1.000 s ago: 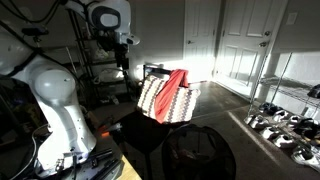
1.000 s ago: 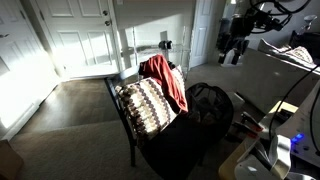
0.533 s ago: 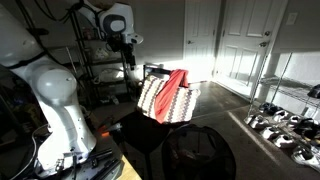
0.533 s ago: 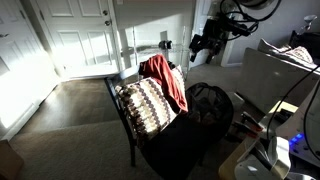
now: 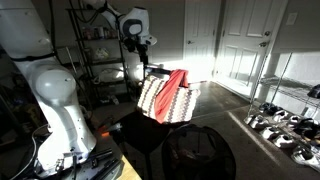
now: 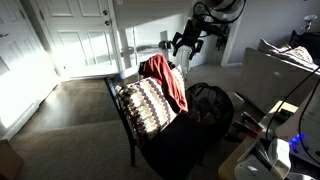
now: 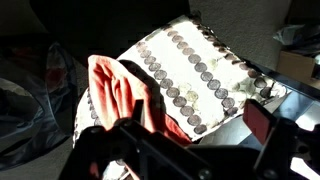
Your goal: Put the red shirt in the laundry basket
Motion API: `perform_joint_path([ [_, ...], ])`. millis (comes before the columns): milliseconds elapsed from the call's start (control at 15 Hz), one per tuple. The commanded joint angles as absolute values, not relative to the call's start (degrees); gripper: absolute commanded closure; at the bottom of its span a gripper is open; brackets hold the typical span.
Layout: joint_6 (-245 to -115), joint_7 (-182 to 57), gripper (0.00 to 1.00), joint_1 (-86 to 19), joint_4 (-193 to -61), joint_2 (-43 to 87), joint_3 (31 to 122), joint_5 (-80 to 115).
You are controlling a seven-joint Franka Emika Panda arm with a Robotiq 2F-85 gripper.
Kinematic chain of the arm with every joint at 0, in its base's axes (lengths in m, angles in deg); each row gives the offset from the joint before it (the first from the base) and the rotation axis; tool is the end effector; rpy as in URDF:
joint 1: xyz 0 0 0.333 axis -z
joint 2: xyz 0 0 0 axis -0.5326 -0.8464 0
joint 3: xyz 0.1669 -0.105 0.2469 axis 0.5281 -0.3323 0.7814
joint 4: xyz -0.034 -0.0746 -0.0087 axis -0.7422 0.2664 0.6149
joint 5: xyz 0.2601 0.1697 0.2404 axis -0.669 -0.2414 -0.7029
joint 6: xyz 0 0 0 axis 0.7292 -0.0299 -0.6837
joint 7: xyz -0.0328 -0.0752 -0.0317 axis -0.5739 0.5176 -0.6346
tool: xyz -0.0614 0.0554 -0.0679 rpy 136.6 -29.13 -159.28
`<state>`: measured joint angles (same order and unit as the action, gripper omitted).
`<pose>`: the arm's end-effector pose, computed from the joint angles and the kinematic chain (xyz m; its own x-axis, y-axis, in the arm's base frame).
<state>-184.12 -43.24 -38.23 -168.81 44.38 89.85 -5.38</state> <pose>0.4894 0.1393 0.3925 0.9275 -0.3716 0.0414 -0.3453 -0.8936 -0.2867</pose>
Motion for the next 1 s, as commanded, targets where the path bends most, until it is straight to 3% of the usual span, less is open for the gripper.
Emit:
perform_joint_path([
  [0, -184.6, -38.1, 0.00, -37.9, -163.7, 39.7, 89.0, -1.5],
  [600, -197.6, -23.0, 0.00, -38.1, -158.5, 34.5, 85.6, 15.6],
  [933, -196.9, -10.6, 0.00, -39.9, -153.8, 28.9, 82.2, 26.7],
])
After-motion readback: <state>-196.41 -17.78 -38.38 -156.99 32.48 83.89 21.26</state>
